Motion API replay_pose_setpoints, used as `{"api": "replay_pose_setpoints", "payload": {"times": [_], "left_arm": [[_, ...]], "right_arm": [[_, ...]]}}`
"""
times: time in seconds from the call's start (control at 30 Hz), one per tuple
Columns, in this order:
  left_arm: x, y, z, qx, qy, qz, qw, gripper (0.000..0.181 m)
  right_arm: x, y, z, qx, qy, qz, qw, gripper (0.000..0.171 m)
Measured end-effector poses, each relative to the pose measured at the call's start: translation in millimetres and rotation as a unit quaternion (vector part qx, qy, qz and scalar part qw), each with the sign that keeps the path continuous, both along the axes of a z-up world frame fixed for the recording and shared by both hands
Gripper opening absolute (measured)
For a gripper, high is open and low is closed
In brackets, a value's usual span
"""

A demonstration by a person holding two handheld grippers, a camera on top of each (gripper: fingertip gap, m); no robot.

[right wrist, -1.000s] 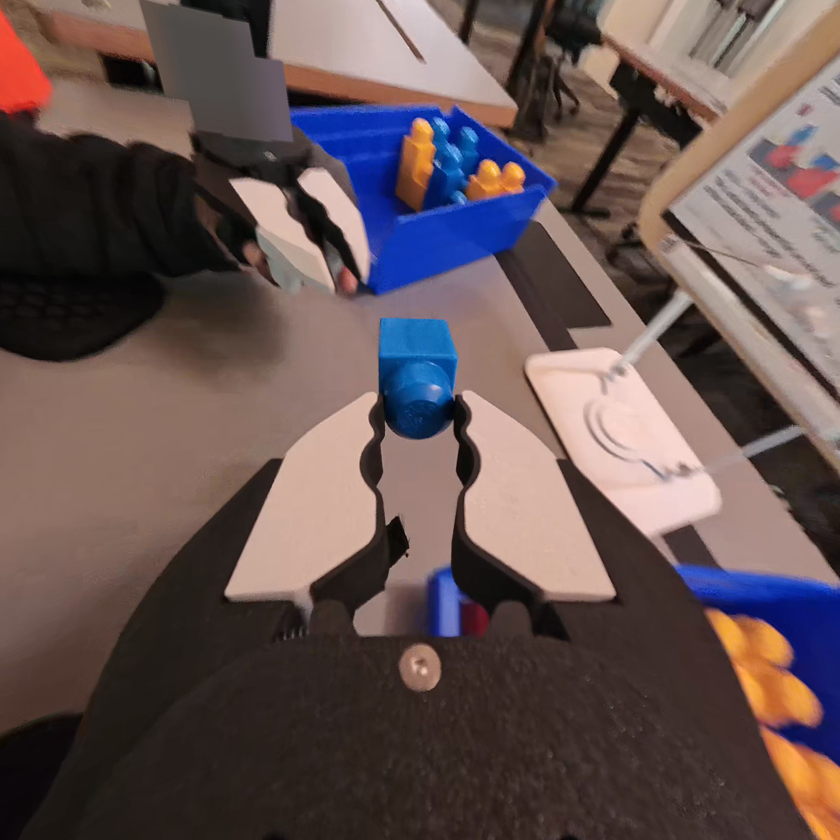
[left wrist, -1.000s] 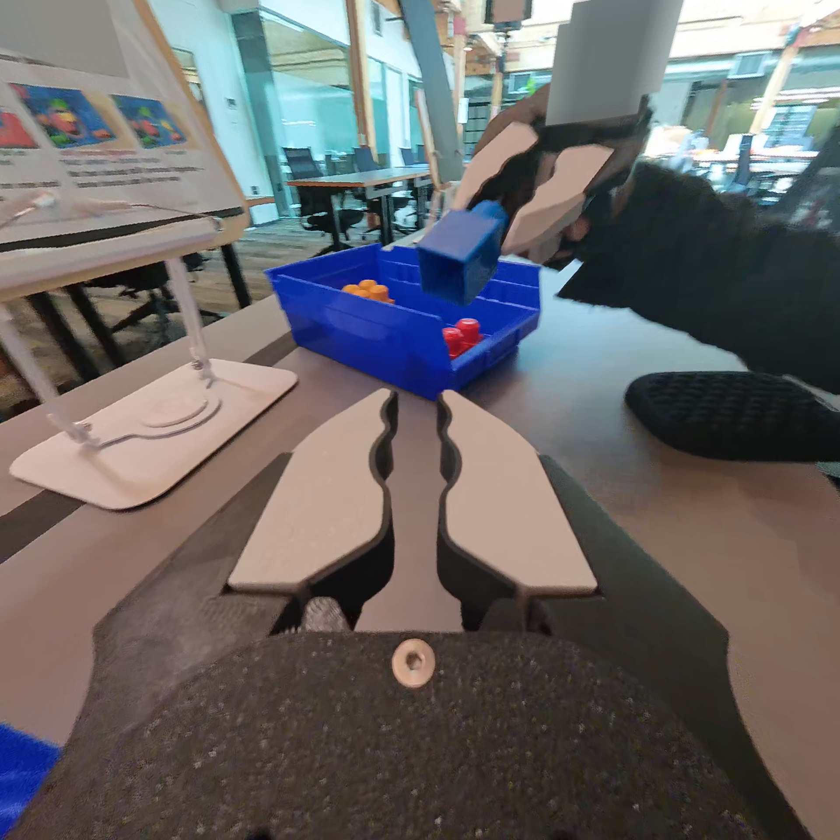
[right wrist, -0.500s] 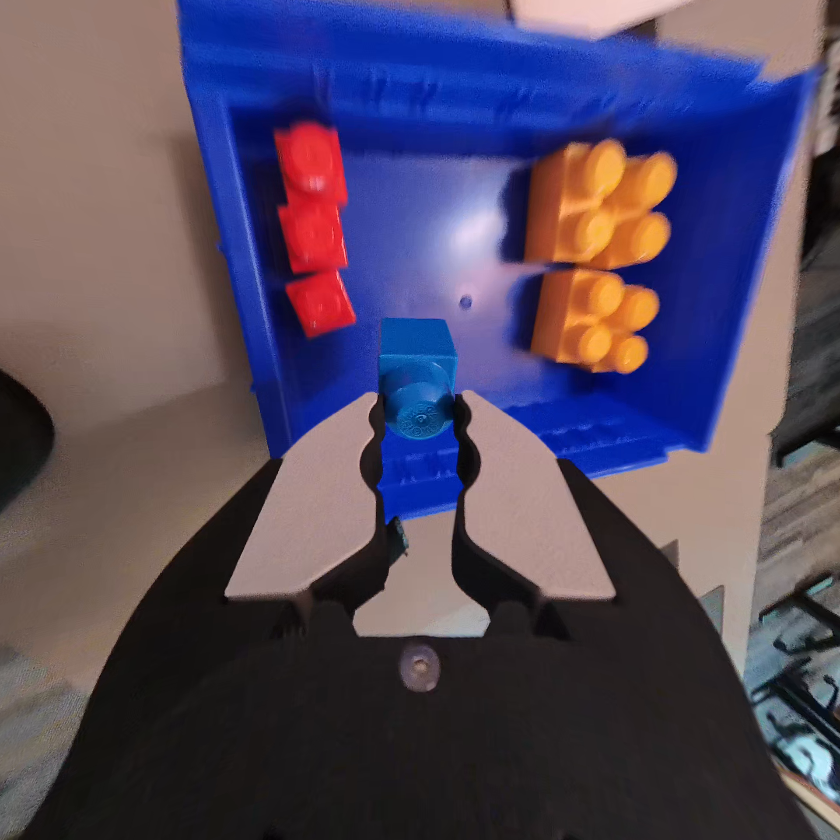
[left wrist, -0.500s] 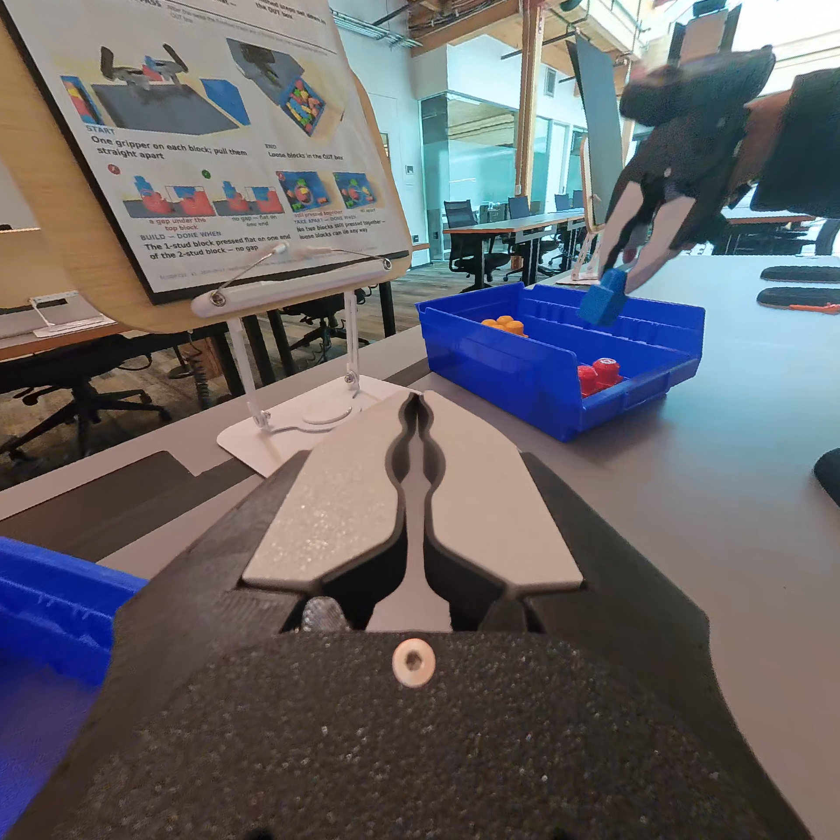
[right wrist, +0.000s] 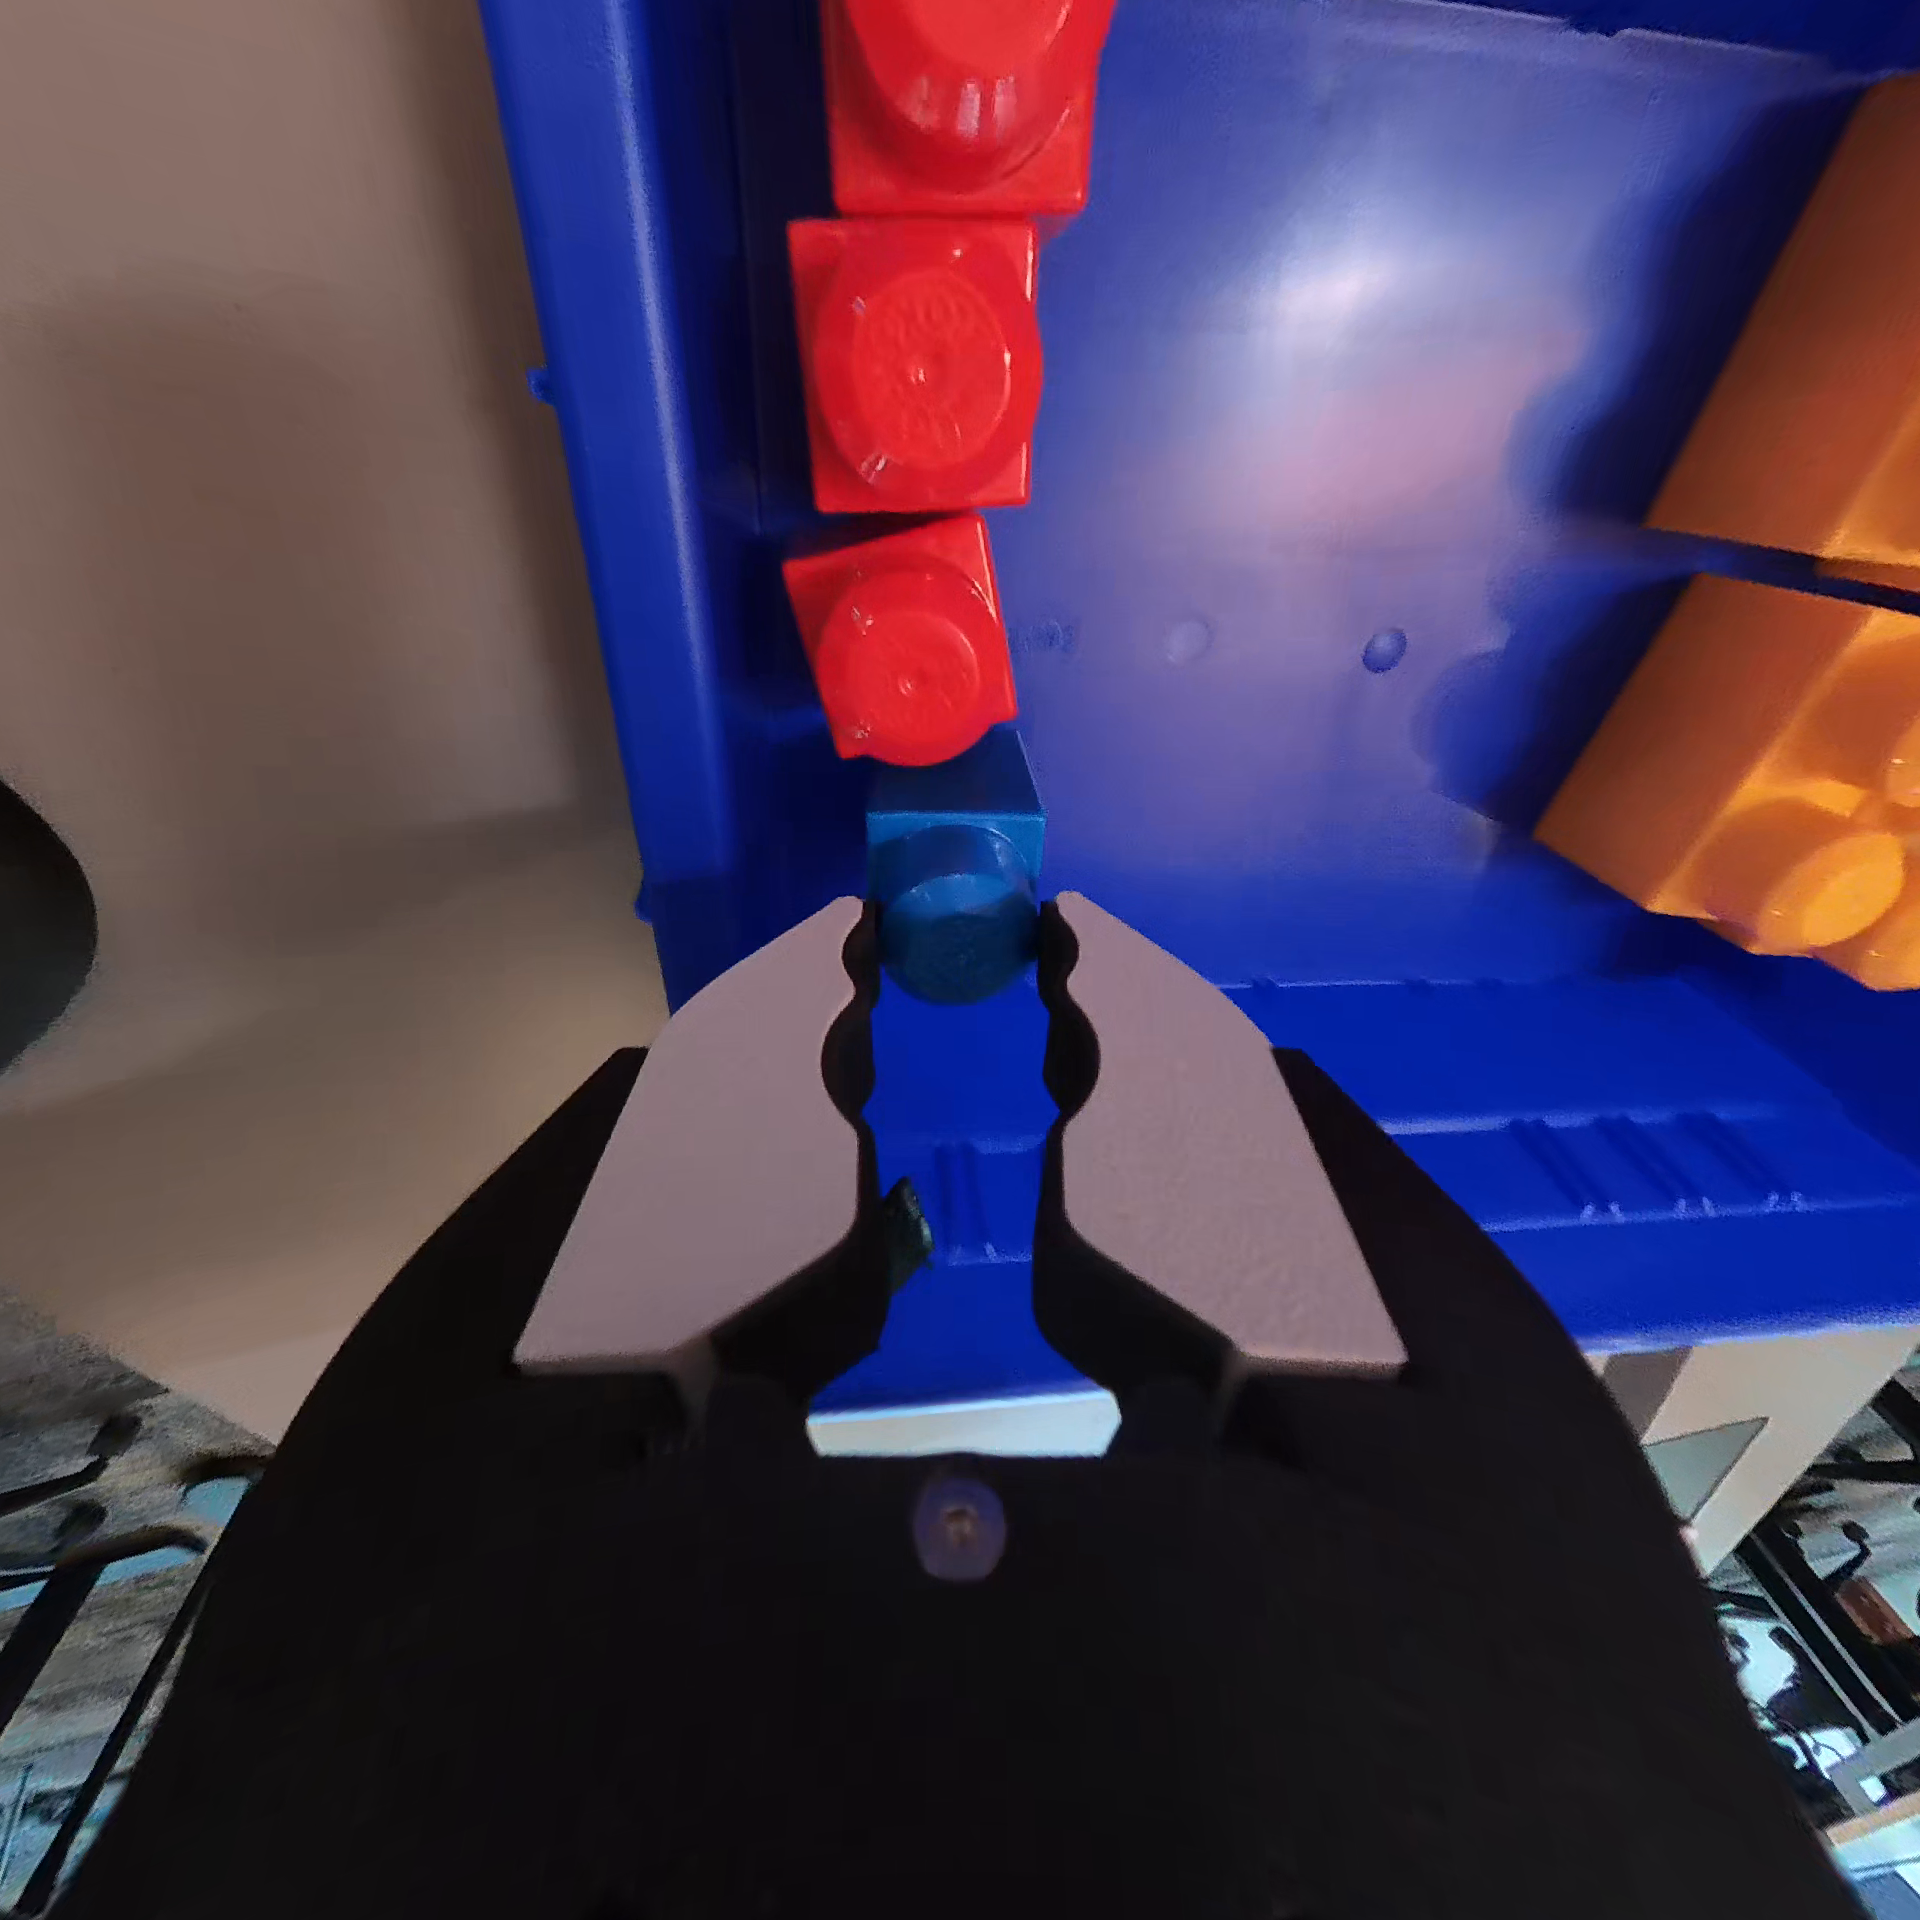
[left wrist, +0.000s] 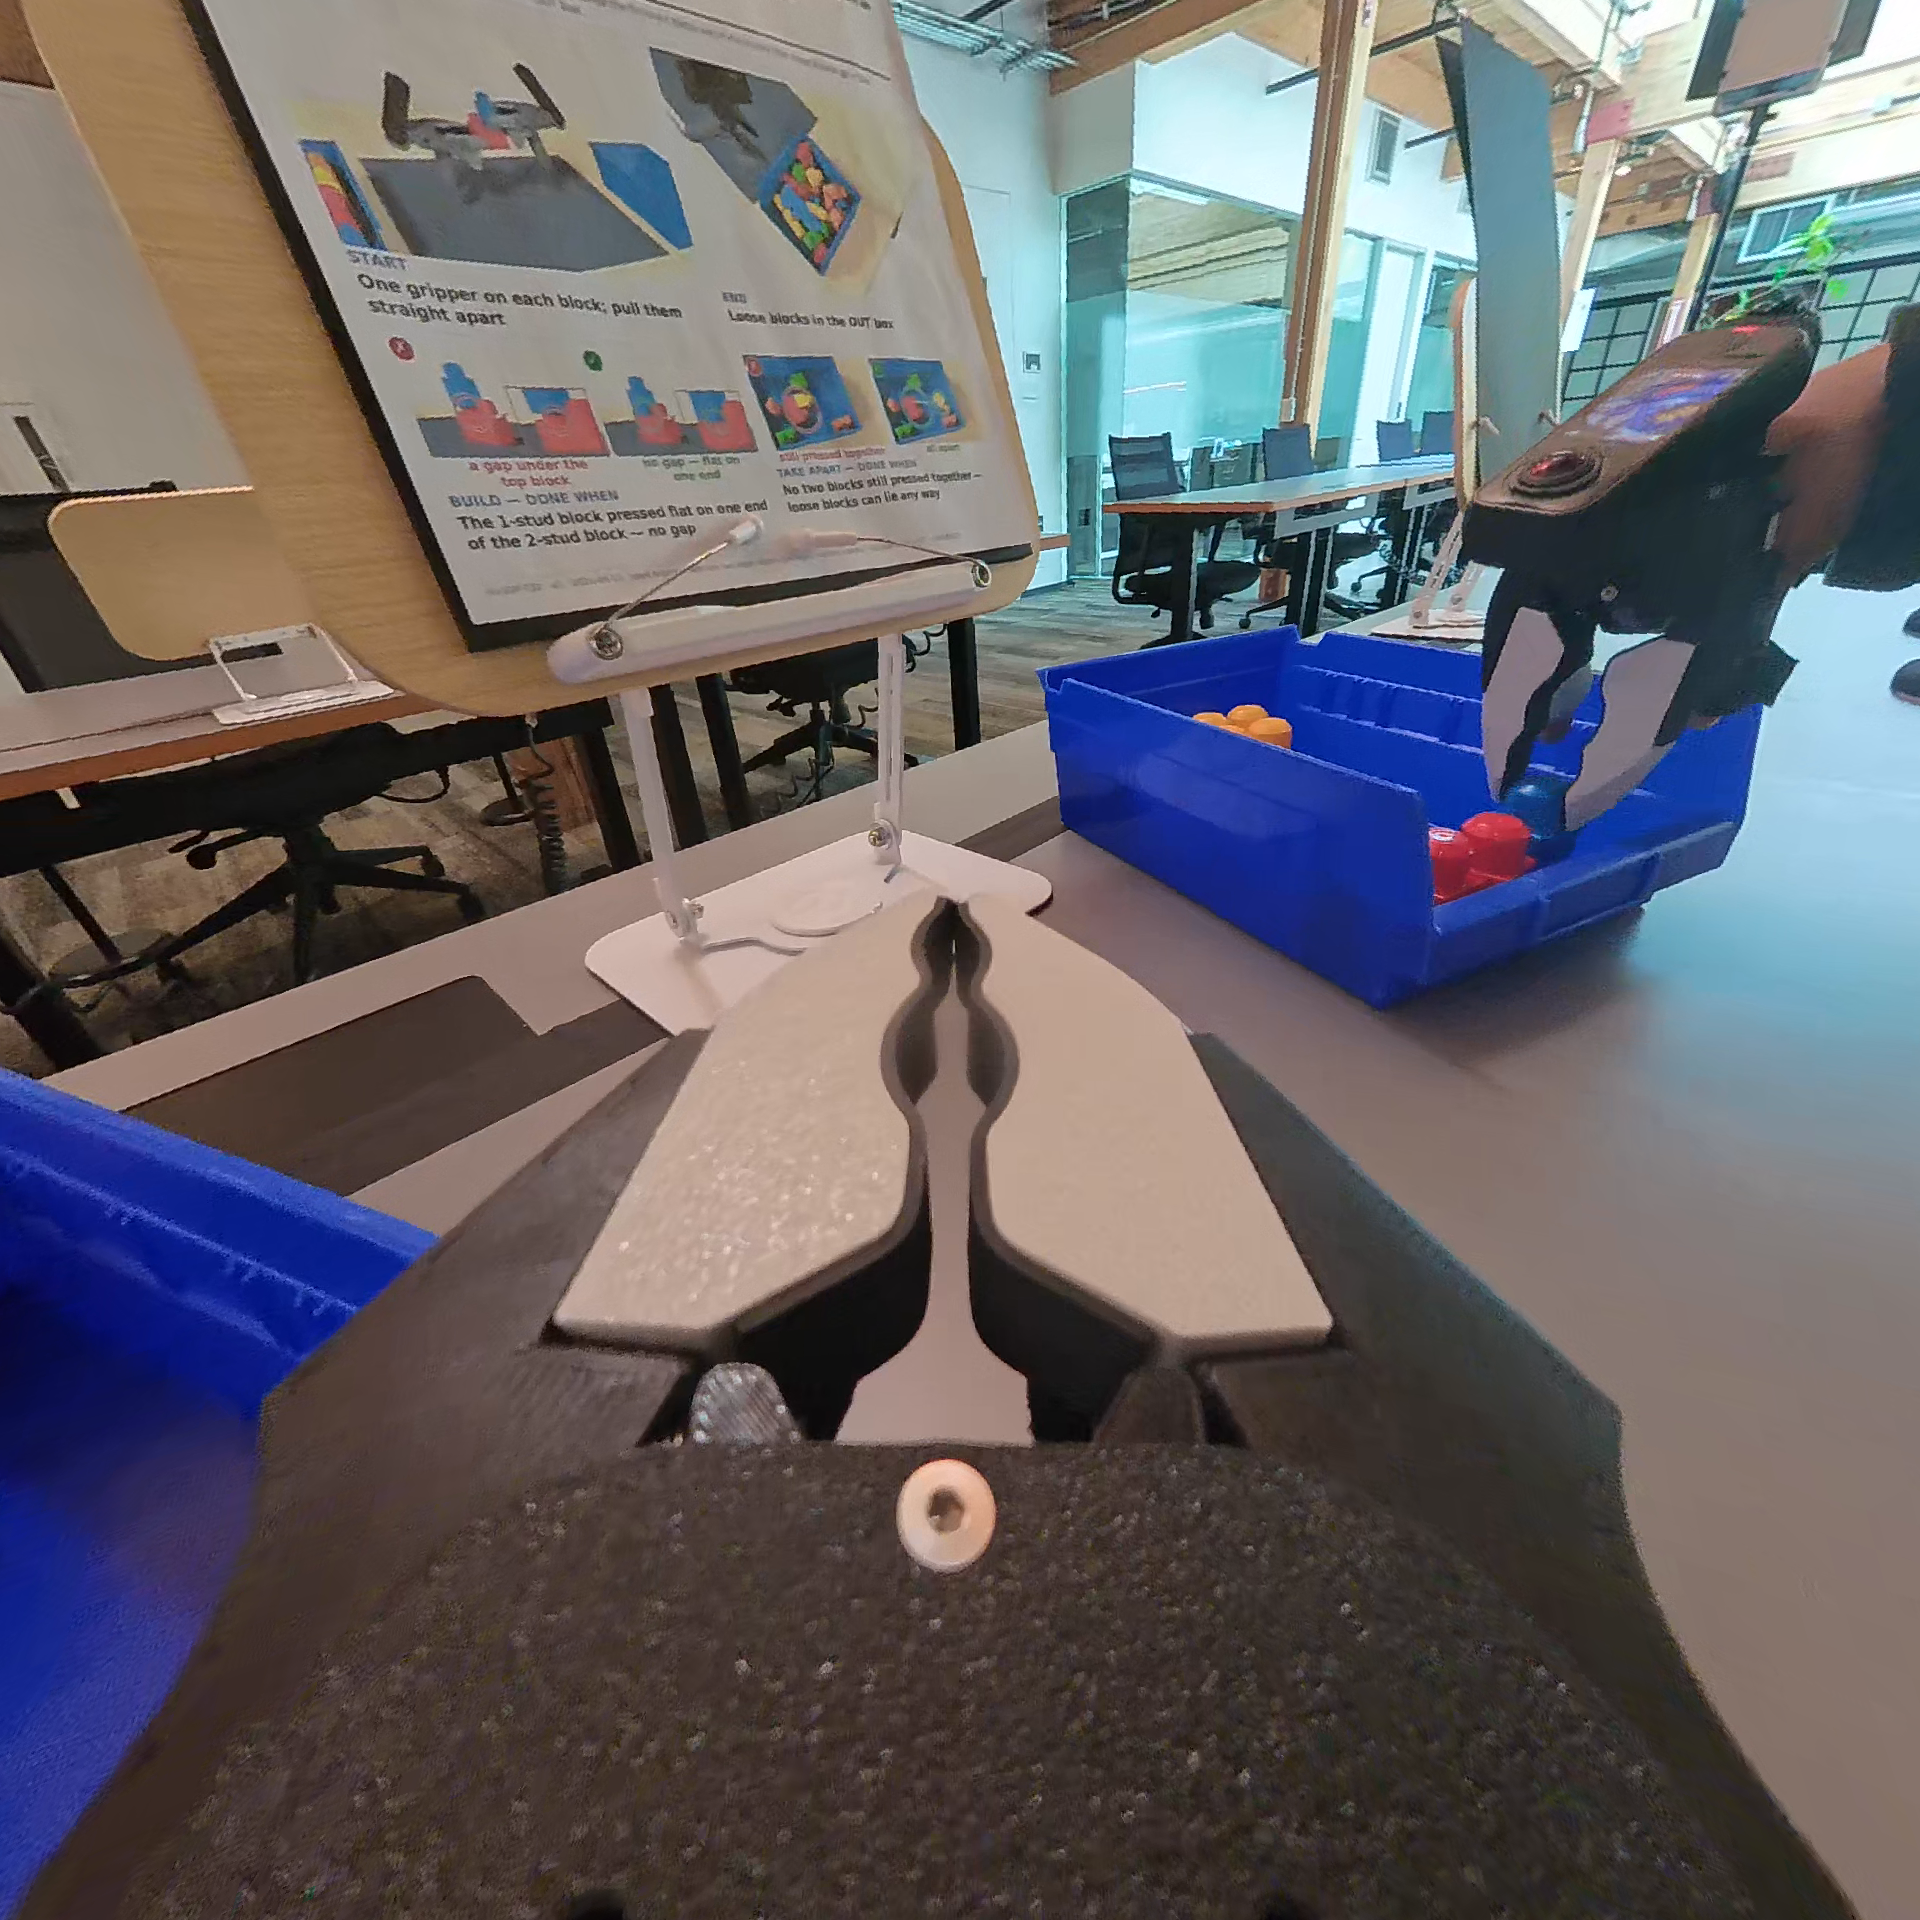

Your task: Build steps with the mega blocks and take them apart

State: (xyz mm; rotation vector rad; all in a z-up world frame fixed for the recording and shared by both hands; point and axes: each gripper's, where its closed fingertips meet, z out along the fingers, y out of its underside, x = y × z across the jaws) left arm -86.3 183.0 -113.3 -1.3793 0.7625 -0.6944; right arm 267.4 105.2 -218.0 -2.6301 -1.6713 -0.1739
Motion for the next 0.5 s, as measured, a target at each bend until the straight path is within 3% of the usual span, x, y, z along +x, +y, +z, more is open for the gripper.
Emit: {"api": "replay_pose_setpoints", "payload": {"times": [0.5], "left_arm": [[1,0,-3,0.001,0.007,-0.005,1.0,0.0]], "right_arm": [[-12,-1,0,-0.006,0.017,0.003,1.0,0.035]]}}
